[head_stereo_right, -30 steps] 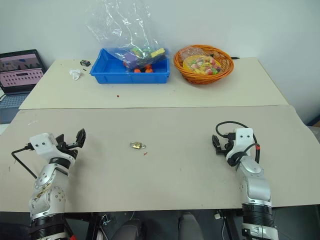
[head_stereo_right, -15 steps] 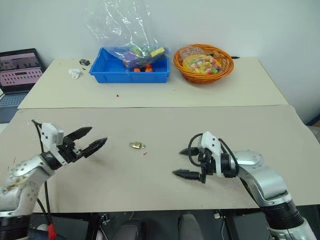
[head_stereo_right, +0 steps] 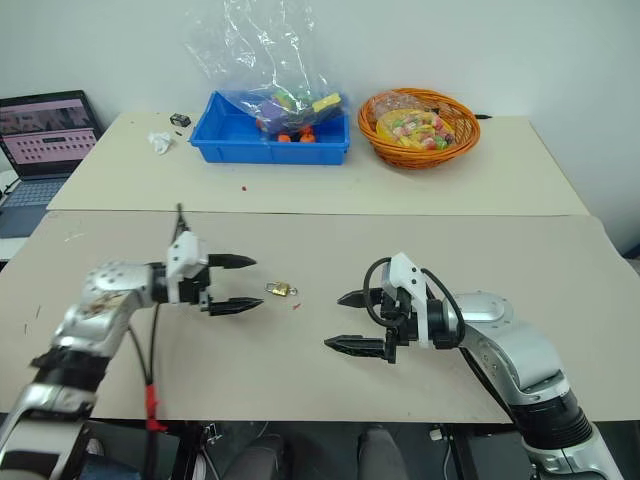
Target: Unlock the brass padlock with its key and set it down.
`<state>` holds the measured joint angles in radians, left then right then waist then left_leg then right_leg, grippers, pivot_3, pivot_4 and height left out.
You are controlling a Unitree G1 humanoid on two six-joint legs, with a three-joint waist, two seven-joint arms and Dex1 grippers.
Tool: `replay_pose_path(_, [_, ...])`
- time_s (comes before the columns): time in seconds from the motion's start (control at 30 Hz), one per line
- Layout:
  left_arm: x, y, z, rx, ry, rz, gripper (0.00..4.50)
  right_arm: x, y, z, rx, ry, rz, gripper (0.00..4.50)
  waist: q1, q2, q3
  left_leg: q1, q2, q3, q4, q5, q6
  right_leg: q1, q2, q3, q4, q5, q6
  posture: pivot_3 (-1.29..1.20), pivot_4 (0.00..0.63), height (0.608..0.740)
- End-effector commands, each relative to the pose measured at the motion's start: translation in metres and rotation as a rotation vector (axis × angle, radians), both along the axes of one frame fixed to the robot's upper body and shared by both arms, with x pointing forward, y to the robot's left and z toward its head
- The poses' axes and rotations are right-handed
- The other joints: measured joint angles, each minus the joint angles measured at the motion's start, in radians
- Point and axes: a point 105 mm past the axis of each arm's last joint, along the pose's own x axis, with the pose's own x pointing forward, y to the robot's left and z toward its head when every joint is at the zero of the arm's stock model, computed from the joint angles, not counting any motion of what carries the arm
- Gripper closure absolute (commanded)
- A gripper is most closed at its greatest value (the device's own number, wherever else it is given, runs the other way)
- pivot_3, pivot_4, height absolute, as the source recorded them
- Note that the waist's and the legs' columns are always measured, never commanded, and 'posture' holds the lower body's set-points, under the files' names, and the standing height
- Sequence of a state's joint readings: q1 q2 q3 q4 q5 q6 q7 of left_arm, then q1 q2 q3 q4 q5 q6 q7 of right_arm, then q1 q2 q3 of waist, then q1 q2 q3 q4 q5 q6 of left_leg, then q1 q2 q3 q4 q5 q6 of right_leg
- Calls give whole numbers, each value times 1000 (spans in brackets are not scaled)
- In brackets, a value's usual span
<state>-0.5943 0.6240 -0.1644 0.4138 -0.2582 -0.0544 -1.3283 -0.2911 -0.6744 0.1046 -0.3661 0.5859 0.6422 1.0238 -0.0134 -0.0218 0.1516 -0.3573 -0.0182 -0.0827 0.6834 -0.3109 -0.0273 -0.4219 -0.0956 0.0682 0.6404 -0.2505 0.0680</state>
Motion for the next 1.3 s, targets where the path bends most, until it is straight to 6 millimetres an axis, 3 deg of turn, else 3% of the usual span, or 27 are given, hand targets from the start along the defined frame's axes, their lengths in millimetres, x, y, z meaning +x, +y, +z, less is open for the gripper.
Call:
replay_pose_path(0.03, [5,-3,-12,138,-50,-179,22,-2,-6,10,19,-58,-71,0,-2,0,0,0,0,0,0,0,0,0,0,0,0,0,0,0,150,740])
replay_pose_path(0.37, [34,3,9,165,-47,-160,22,-5,-13,12,46,-86,-206,0,-27,-2,1,-7,0,-2,13,-6,11,0,1,-2,6,0,1,0,150,740])
replay_pose_path(0.87, [33,25,-21,273,13,-76,22,2,-16,19,74,-132,-288,0,-32,-2,1,-7,0,-2,14,-7,12,-1,1,-2,7,0,1,0,150,740])
replay_pose_path(1.3, [37,-6,-28,228,32,-89,22,4,-19,20,78,-136,-312,0,-11,-2,1,-5,-1,-2,19,-7,12,2,1,-2,7,0,1,0,150,740])
